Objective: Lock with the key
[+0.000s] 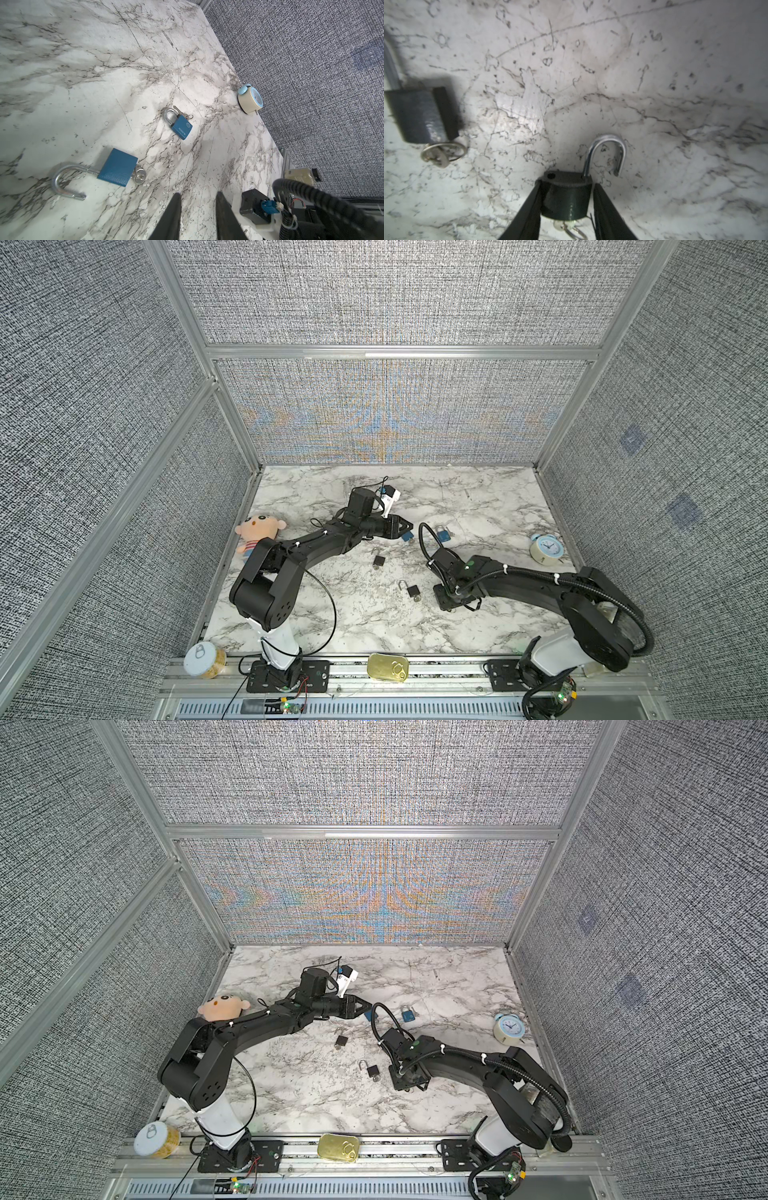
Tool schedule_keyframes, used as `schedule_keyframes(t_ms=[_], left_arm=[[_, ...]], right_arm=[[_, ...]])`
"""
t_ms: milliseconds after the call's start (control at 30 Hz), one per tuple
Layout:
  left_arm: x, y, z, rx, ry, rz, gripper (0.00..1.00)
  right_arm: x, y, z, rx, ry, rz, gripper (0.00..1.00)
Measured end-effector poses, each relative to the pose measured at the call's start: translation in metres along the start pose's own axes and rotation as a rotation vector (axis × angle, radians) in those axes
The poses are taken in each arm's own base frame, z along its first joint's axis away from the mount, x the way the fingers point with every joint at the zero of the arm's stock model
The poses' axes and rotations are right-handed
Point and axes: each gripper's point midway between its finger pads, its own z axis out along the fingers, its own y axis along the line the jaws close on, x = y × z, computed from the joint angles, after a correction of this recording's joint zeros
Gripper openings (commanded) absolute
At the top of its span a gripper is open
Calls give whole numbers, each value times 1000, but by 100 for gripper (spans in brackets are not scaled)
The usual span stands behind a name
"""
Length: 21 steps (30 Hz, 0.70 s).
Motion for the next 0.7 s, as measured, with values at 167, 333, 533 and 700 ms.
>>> schedule_keyframes(t_ms=[167, 333, 533, 700], left_arm=[[0, 0, 0, -4, -1, 2, 31], [1, 1, -1, -10, 4, 2, 31], [4, 4, -3, -34, 14, 4, 31], [8, 5, -3, -30, 25, 1, 31]], right_arm=[[0, 2, 1, 30, 0, -22, 36], [-1, 3, 2, 42, 0, -31, 28], [-2, 2, 0, 47, -9, -33, 25], [-15, 6, -13, 31, -58, -35, 24]])
